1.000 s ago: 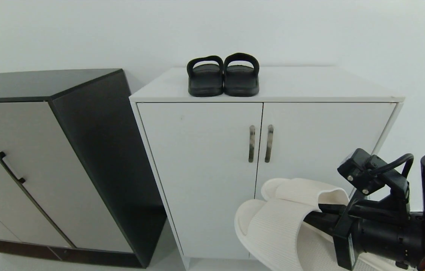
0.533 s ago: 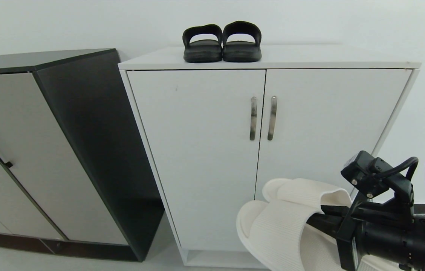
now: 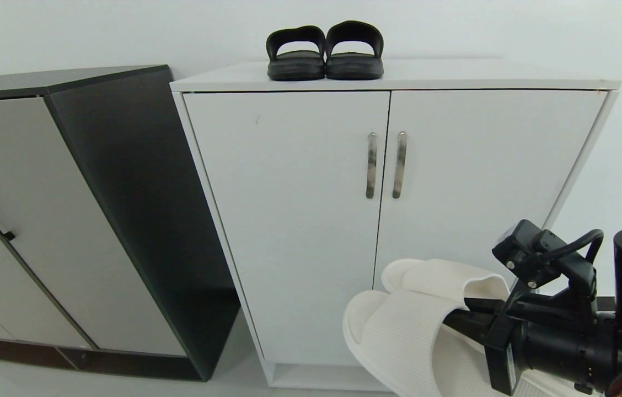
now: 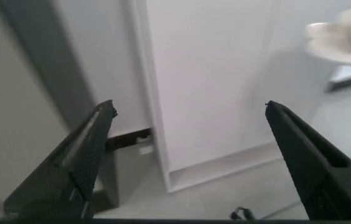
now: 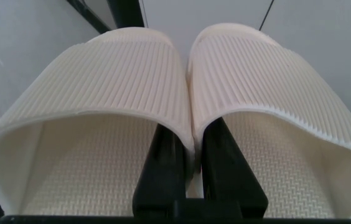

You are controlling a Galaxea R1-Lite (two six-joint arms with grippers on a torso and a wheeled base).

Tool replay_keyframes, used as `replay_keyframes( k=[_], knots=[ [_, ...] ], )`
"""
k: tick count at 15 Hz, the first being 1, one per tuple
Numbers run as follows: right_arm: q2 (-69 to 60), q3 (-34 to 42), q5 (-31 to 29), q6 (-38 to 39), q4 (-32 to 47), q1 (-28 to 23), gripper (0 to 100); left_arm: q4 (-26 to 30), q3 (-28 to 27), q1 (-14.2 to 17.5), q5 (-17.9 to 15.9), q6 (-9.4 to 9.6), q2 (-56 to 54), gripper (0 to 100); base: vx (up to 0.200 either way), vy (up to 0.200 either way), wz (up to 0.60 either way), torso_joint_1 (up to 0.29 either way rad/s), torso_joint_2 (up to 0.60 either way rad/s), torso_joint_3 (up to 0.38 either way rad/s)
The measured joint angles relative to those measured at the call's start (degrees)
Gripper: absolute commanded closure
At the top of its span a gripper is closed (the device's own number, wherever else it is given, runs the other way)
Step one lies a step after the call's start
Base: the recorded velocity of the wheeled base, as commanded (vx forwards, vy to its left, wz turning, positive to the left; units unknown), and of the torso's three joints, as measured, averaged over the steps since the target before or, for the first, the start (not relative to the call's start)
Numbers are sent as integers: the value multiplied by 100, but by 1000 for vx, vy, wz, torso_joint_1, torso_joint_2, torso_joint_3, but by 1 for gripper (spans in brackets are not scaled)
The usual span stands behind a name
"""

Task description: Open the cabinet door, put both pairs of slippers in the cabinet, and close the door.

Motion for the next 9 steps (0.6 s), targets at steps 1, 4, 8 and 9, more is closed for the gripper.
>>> replay_keyframes(
  k=[1, 4, 8, 9],
  knots=[
    [11, 4, 0, 2, 2, -4, 100, -291, -161, -216, -213, 18, 557, 0, 0, 0, 0, 0, 0, 0],
    [26, 4, -2, 18, 2, -17, 100, -835, -1007, -1492, -529, -26, 2266, 0, 0, 0, 0, 0, 0, 0],
    [33, 2, 11, 24, 0, -80, 100, -1657, -2347, -3272, -132, -474, 4133, 0, 0, 0, 0, 0, 0, 0],
    [48, 2, 11, 27, 0, -89, 100, -1769, -2620, -3501, -52, -552, 4458, 0, 0, 0, 0, 0, 0, 0]
  ],
)
